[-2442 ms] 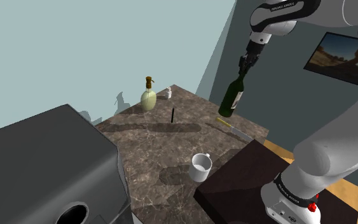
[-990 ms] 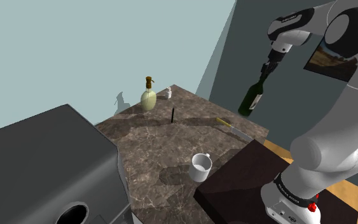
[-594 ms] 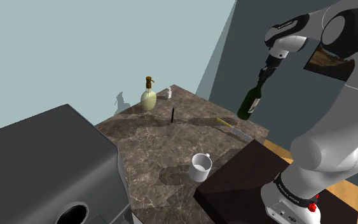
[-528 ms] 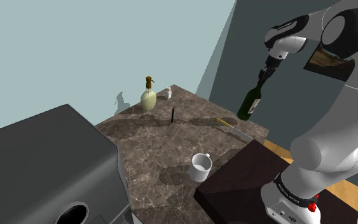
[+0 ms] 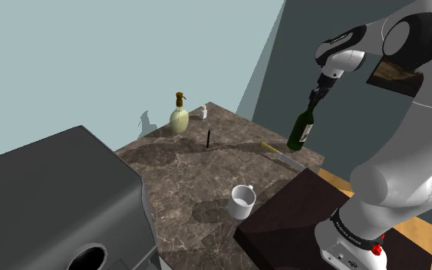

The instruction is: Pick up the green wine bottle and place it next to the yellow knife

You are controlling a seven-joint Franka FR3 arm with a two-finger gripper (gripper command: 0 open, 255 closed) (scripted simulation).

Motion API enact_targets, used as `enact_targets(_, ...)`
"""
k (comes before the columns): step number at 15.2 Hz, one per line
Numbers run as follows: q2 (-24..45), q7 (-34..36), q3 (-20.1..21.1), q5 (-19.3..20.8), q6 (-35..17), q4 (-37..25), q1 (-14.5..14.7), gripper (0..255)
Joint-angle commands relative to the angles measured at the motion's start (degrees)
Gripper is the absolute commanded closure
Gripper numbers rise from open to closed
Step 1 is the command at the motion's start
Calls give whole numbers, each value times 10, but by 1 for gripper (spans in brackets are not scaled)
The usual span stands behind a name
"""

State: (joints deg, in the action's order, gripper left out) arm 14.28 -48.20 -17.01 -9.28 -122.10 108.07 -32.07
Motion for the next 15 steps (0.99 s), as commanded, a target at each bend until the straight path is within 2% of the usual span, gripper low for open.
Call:
enact_targets(1, 0, 0, 0, 0, -1, 1, 0, 255)
enact_targets(5, 0, 0, 0, 0, -1, 1, 0, 255)
enact_targets(6, 0, 0, 0, 0, -1, 1, 0, 0)
enact_targets(11, 0, 0, 0, 0, -1, 1, 0, 0)
enact_targets(15, -27, 9, -5, 13, 63, -38, 0, 0)
